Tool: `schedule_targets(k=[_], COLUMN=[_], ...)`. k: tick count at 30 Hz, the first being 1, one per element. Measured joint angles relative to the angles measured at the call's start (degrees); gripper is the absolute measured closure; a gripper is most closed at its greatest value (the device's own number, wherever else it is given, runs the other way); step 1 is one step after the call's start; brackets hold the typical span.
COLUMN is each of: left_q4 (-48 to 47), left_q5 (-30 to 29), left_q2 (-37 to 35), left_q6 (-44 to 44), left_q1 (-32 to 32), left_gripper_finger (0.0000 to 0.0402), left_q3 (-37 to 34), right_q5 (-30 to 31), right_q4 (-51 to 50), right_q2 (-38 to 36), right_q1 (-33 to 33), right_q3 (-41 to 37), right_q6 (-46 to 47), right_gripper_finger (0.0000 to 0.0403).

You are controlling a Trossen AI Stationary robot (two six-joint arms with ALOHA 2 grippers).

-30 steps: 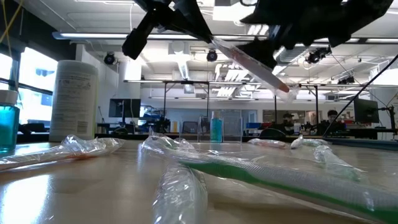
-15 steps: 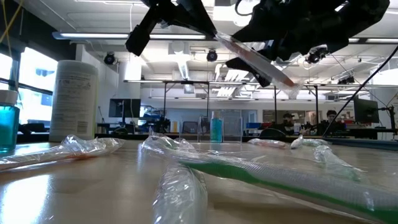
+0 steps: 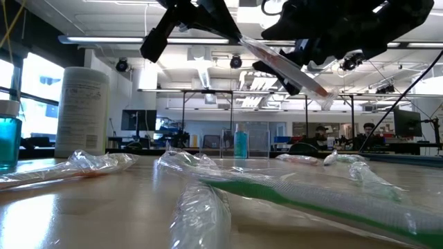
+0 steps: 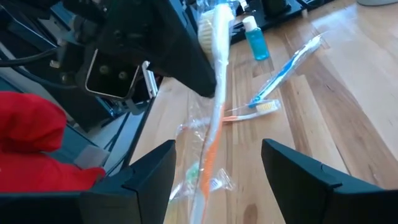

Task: Pick & Place toothbrushing station
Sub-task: Put the middle orange toothbrush into the transparent organizer

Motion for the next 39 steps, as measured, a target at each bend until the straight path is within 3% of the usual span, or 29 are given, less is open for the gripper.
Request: schedule_targets(k=[8, 34, 39], left_q4=[1.38, 7.19, 7.15], left_q5=[3.06, 3.07, 3.08], left_q2=[0.0, 0.07, 0.07], left_q6=[0.76, 4.9, 4.77], left_q1=[1.4, 2.27, 2.27], left_gripper_finger=[0.0402, 0.0402, 0.0402], left_q3=[-0.02, -0.07, -0.07], right_q5=[0.04, 1.77, 1.76], right_q4=[0.0, 1.06, 1.17], right_q2=[0.0, 0.0, -0.02], right_q1=[-0.06, -0.07, -0.07], right_q3=[0.0, 0.0, 0.0], right_q6=[-1.49, -5.52, -8.74], right_gripper_finger=[0.0172, 0.0172, 0.0202])
